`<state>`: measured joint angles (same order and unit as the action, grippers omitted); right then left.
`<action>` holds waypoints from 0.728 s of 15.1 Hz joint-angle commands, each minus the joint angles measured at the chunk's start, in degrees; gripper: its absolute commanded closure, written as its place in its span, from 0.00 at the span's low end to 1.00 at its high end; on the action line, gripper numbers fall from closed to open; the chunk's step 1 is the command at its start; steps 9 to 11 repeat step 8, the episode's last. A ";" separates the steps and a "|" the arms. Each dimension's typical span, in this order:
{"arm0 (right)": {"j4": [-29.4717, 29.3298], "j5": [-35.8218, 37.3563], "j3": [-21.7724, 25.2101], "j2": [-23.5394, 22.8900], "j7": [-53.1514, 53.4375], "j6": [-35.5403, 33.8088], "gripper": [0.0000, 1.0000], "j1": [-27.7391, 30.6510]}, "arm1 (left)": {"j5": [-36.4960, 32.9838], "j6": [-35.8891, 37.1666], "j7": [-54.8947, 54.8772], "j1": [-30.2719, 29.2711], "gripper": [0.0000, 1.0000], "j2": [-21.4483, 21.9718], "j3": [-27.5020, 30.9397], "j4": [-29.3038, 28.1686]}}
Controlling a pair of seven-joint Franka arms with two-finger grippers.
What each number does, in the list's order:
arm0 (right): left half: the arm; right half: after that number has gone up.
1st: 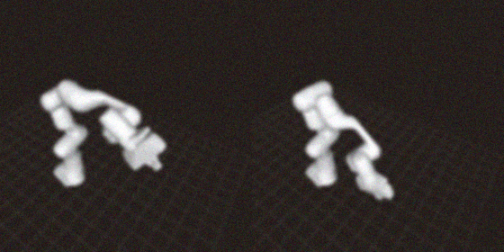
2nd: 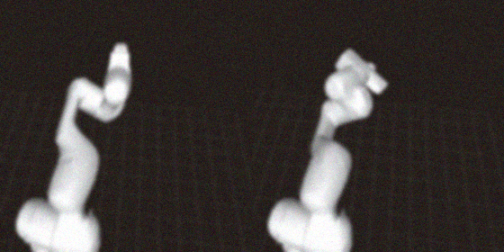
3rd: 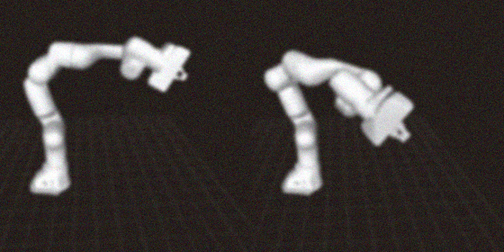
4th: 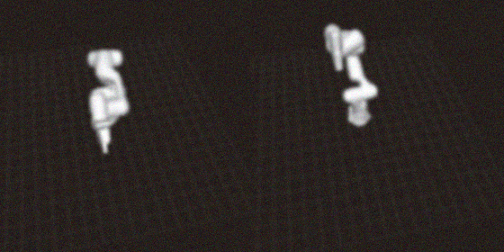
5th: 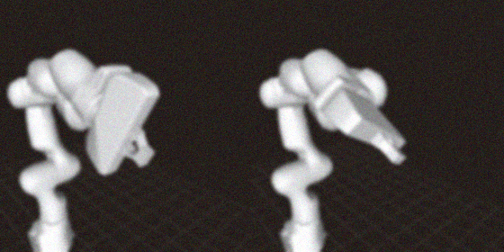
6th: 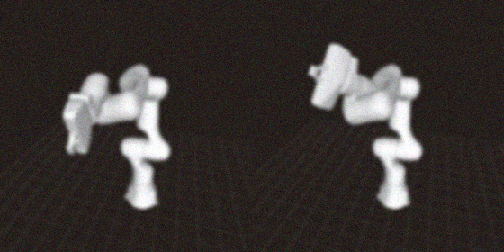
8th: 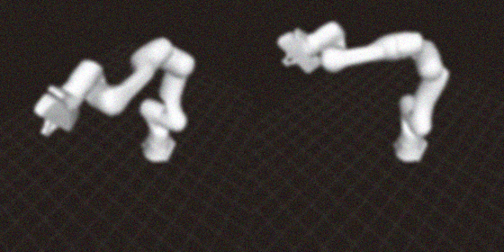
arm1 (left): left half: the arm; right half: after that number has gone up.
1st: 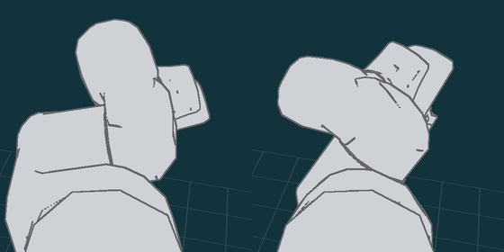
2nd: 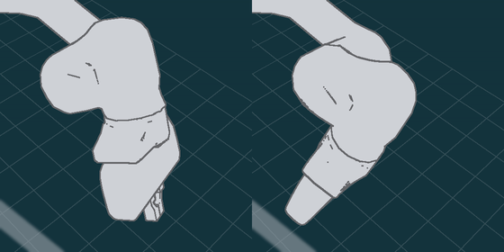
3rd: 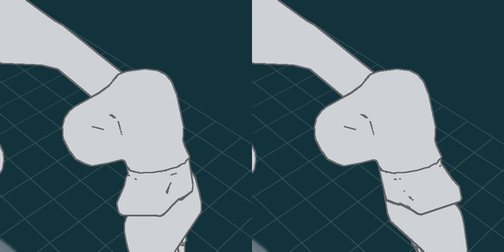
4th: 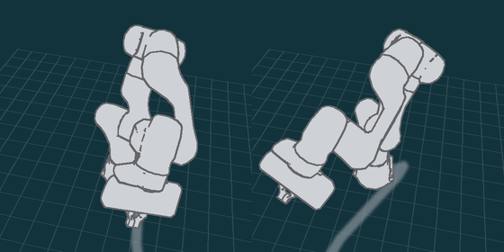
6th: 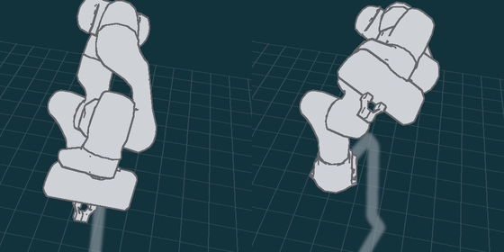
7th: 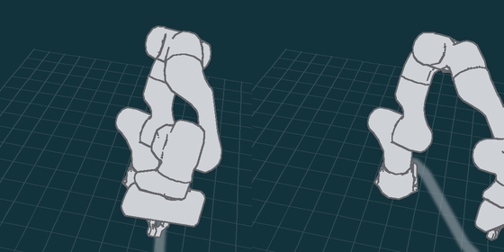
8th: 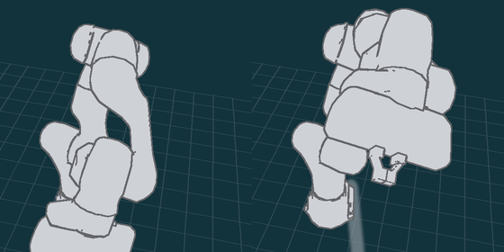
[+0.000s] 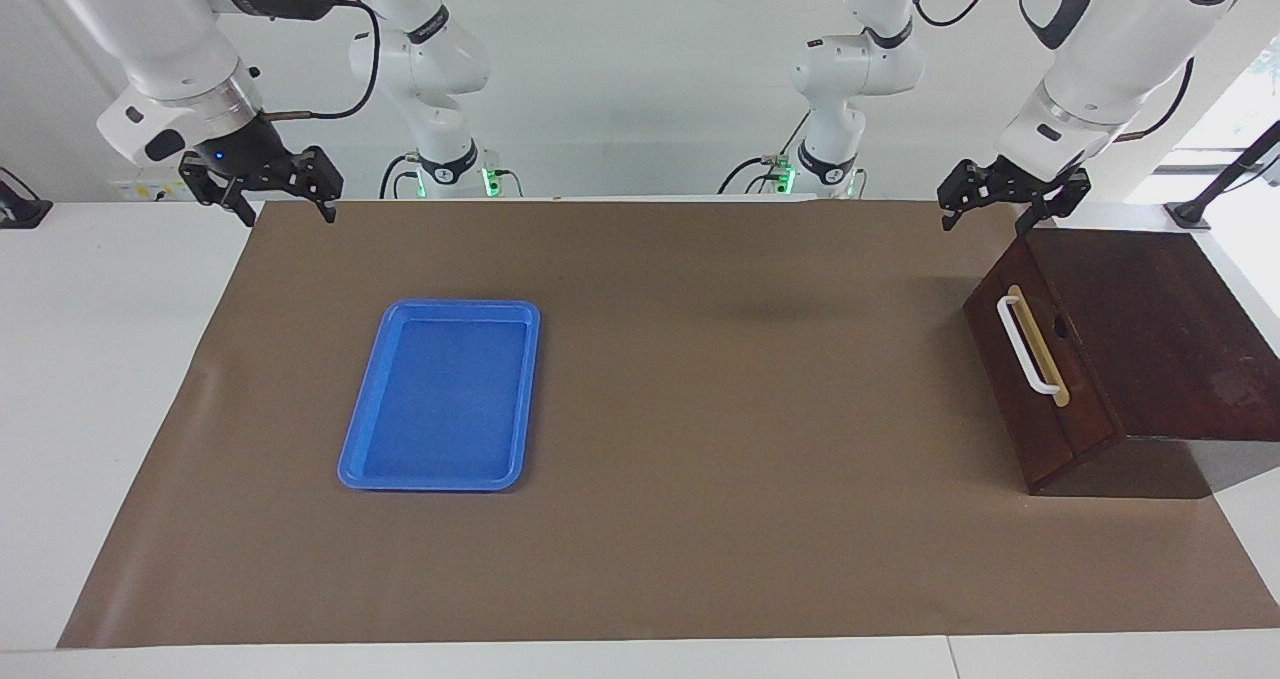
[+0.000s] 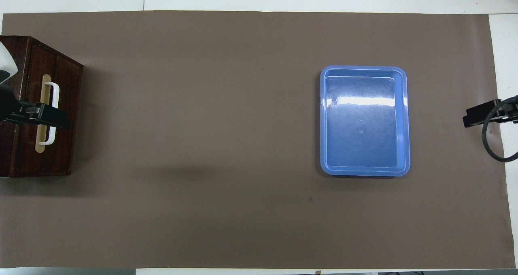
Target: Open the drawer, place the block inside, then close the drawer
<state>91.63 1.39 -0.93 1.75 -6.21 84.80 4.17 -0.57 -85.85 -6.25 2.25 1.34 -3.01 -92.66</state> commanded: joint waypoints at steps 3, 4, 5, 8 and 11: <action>-0.22 0.02 -0.56 -0.08 -1.17 1.51 0.00 1.20 | -0.66 0.07 0.36 1.00 0.00 1.12 0.73 -0.94; -0.22 0.02 -0.56 -0.08 -1.26 1.51 0.00 1.28 | -0.66 0.07 0.27 1.00 0.00 1.12 0.73 -0.94; -0.14 0.02 -0.39 -0.08 -1.26 1.51 0.00 1.28 | -0.66 -0.02 0.27 0.92 0.00 1.12 0.73 -1.03; 0.13 0.02 -0.21 -0.08 -1.08 2.83 0.00 1.28 | -0.66 0.07 0.36 0.91 0.00 1.12 0.73 -0.94; 0.13 0.02 -0.21 -0.08 -1.08 2.83 0.00 1.28 | -0.66 0.07 0.36 0.91 0.00 1.12 0.73 -0.94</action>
